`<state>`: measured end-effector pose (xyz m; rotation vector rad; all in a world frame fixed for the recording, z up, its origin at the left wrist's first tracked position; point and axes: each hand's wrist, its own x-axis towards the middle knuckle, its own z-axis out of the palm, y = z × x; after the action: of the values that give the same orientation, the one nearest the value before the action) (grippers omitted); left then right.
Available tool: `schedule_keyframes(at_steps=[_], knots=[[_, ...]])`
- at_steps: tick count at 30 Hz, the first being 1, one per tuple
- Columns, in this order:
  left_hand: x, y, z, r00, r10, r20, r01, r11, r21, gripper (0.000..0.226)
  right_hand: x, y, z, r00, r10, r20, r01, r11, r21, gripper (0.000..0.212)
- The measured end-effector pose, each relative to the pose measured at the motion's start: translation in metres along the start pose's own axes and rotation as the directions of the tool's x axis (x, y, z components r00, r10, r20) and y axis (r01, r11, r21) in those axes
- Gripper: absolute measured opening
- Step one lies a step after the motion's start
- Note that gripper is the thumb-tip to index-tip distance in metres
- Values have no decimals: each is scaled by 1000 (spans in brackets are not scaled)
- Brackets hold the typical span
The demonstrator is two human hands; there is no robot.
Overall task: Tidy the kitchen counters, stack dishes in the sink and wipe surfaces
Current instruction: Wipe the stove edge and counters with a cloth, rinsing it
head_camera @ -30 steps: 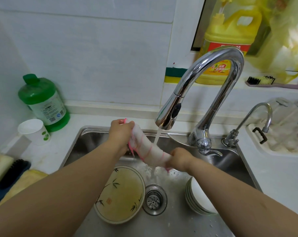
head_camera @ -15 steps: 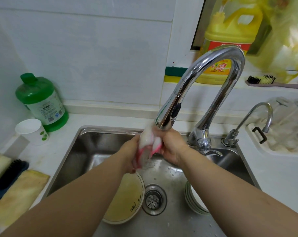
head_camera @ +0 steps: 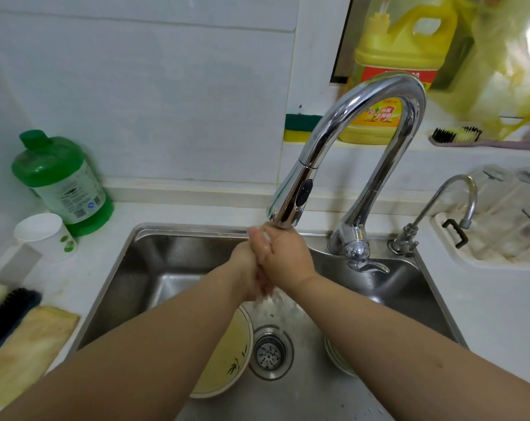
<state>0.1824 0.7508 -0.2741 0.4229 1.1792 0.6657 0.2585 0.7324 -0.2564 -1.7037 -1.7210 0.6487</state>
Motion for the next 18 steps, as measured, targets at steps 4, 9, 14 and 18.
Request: schedule_keyframes(at_steps=[4,9,14,18], knots=[[-1,3,2,997,51,-57,-40,981,190,55,11,4,-2,963,269,-27,-259,947,189,29],[-7,12,-8,997,77,-10,-73,975,210,33,26,20,-9,855,517,46,-517,843,149,42],[-3,16,-37,991,34,-126,-16,990,141,25,27,22,-17,740,599,306,-630,458,627,31],[-7,11,-31,999,-26,-47,30,996,89,28,19,5,-15,776,468,422,-575,251,779,22]])
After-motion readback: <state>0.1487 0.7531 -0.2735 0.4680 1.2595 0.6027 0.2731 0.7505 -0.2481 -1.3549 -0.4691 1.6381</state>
